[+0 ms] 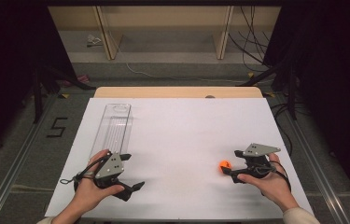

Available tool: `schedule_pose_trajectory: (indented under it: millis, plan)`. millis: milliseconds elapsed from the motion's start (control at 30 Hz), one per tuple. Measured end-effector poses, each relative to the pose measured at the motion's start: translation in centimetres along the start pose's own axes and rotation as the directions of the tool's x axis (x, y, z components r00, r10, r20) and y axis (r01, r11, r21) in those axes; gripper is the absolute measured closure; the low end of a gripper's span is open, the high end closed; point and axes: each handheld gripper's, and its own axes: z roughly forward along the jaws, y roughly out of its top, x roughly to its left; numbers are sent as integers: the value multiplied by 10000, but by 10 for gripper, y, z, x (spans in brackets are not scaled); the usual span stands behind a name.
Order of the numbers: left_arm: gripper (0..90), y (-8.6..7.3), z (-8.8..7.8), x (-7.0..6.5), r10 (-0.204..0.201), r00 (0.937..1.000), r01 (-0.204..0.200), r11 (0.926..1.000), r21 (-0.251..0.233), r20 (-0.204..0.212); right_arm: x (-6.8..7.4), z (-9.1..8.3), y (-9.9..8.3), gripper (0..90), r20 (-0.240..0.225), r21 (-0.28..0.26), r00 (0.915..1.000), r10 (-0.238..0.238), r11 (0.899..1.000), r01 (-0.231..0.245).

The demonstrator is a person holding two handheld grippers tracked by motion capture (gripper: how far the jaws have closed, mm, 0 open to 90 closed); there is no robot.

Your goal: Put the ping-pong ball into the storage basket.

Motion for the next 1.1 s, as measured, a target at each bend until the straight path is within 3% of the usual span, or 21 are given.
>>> schedule_pose_trajectory:
  millis: [633,833,1100]
  plan:
    - [0,0,0,-1,54,10000,-54,10000,3,-7,-3,24,-2,173,-30,903,9997,-237,9956,239]
    - [0,1,0,-1,54,10000,-54,10000,1,7,-3,33,-5,237,45,1400,9996,-275,9898,266]
    - [0,1,0,-1,57,10000,-57,10000,-9,15,-3,36,-6,336,-16,1549,9995,-300,9875,299]
